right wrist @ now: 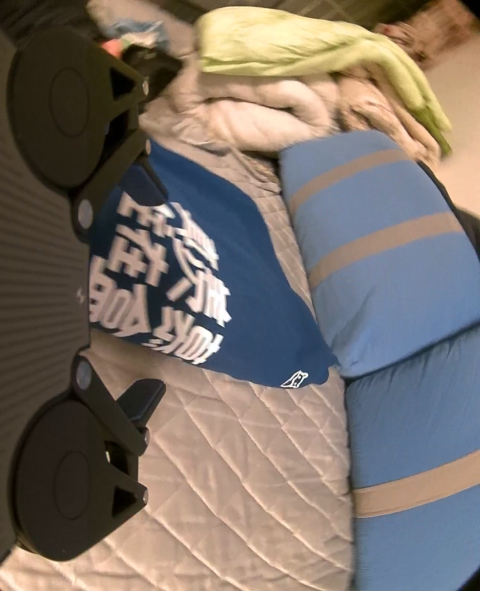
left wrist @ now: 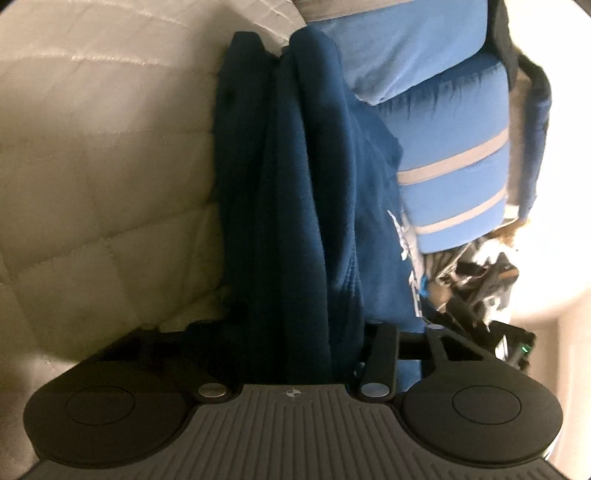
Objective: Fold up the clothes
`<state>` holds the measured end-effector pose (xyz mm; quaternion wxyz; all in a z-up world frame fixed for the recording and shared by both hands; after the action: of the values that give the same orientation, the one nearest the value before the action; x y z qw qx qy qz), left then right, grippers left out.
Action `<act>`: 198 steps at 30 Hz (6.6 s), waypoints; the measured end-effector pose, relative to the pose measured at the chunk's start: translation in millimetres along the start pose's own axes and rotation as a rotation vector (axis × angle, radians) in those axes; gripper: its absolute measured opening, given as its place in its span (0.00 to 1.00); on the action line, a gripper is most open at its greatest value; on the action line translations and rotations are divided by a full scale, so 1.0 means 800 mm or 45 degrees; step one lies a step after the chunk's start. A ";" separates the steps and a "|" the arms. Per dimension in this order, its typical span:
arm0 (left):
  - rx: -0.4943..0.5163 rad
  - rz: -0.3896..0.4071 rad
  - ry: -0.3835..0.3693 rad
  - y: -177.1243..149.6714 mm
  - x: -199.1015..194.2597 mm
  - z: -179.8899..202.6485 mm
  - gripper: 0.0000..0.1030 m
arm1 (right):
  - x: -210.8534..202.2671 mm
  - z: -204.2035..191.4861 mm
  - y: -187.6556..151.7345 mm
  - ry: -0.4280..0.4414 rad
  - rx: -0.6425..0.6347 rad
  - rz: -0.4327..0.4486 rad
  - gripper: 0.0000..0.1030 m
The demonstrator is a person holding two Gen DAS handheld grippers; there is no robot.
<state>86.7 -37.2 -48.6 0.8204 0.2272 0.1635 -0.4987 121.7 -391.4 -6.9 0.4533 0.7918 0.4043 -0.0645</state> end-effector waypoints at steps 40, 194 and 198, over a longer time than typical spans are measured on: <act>0.073 0.182 0.029 -0.016 -0.015 0.004 0.35 | 0.172 0.089 0.059 0.052 0.476 0.011 0.28; 0.845 0.414 0.915 -0.063 -0.094 0.010 0.82 | -0.385 0.313 -0.122 -0.840 -0.169 0.133 1.00; 0.879 0.451 0.951 -0.054 -0.077 0.011 0.94 | -0.363 0.326 -0.118 -0.882 -0.143 0.145 1.00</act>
<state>20.9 -13.0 -19.5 0.6557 0.6696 0.2299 -0.2626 -68.0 -736.7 -85.2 0.6092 0.7180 0.1846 -0.2815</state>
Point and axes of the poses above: each gripper's, at about its wrist camera, not at the fingertips, and x roughly the way its jaws point, z to its right, y to its top, the point moved 4 cm from there along x, roughly the way its jaws point, and after that the axes turned 9 degrees about z, right-handed, at the moved point
